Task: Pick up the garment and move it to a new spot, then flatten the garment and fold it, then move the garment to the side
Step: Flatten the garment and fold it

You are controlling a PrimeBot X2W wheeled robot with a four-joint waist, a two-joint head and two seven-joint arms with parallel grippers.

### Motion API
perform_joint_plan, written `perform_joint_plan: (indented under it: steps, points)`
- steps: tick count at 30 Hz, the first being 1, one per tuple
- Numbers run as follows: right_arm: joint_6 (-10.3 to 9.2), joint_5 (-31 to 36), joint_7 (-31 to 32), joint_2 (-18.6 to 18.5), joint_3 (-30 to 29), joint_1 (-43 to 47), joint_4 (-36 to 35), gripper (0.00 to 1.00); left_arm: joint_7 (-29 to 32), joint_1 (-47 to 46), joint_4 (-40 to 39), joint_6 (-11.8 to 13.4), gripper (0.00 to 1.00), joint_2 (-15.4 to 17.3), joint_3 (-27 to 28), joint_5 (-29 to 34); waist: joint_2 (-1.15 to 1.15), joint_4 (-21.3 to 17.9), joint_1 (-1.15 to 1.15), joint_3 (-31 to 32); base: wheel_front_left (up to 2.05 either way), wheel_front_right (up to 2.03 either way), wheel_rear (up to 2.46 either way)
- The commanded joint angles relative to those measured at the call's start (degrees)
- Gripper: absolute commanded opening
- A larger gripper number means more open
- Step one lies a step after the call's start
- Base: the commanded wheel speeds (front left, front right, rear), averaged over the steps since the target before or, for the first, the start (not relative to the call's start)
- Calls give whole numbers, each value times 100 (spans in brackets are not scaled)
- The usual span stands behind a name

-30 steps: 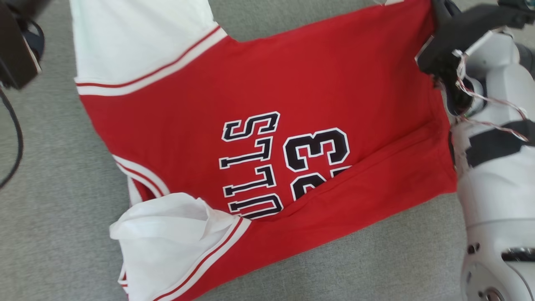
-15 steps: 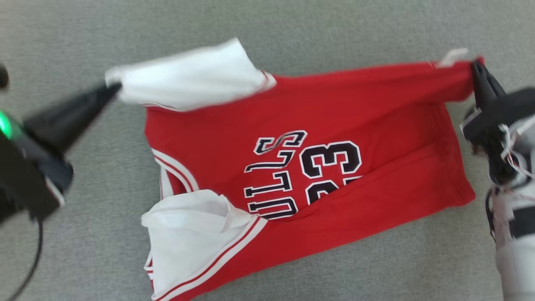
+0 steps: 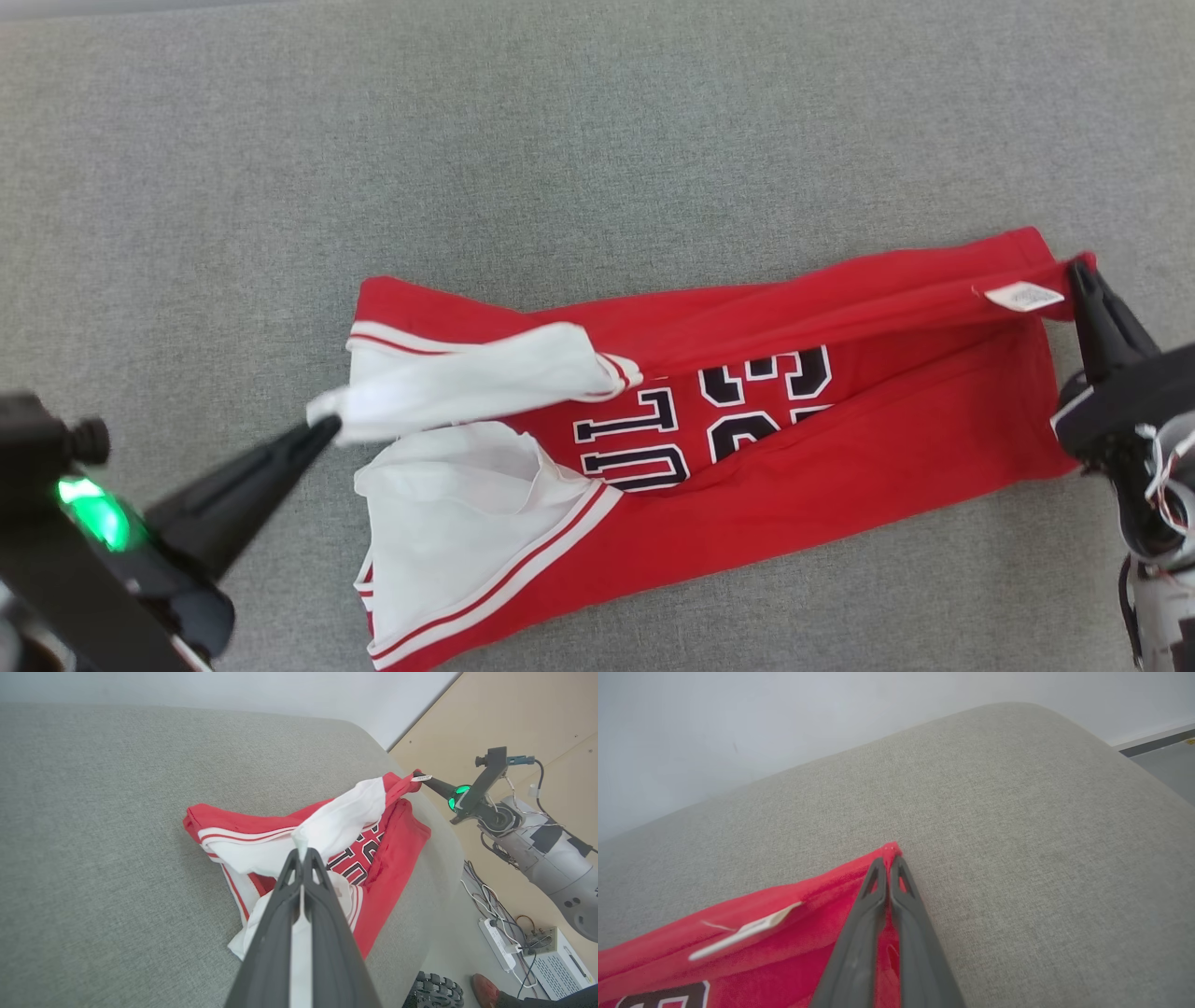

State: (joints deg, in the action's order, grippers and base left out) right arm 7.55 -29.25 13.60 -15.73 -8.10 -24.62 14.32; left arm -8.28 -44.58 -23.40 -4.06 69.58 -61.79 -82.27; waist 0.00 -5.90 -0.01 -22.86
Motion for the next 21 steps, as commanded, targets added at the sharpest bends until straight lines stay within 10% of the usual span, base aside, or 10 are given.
perform_joint_plan:
  steps: [1, 12, 13, 14, 15, 16, 18, 19, 21]
  points:
    - [-14, 9, -10, -15, -36, 165, -82, 0, -131, 173, -26, 16, 0, -39, -60, 9, 0, 5, 1, -12, 0, 0, 0]
    - [-14, 302, -72, 190, -6, 486, 106, 4, -383, 773, 385, 115, 0, -568, -498, 151, 0, -2, 1, -71, 0, 0, 0]
    - [-14, 301, -9, 219, -9, 499, 156, 36, -356, 808, 431, 120, 0, -608, -535, 163, 0, -2, 1, -62, 0, 0, 0]
    - [-14, 301, -9, 219, -9, 499, 156, 36, -356, 808, 431, 120, 0, -608, -535, 163, 0, -2, 1, -62, 0, 0, 0]
    - [-14, 324, 26, 215, 10, 504, 184, 73, -295, 859, 491, 150, 0, -639, -598, 127, 0, -3, 1, -46, 0, 0, 0]
    - [-14, 346, 28, 201, -15, 499, 215, 100, -262, 858, 525, 168, 10, -672, -626, 152, 0, -3, 1, -26, 0, 0, 0]
    - [-14, 357, -18, 179, -99, 488, 230, 100, -283, 895, 613, 272, 49, -761, -643, 134, 0, 2, 1, 30, 0, 0, 0]
    - [-14, 376, -35, 164, -144, 484, 216, 100, -297, 935, 634, 318, 100, -802, -650, 111, 0, 3, 1, 63, 0, 0, 0]
    - [-14, 491, -89, 110, -248, 524, 157, 100, -431, 959, 699, 494, 100, -858, -552, 93, 0, 5, 1, 147, 0, 0, 0]
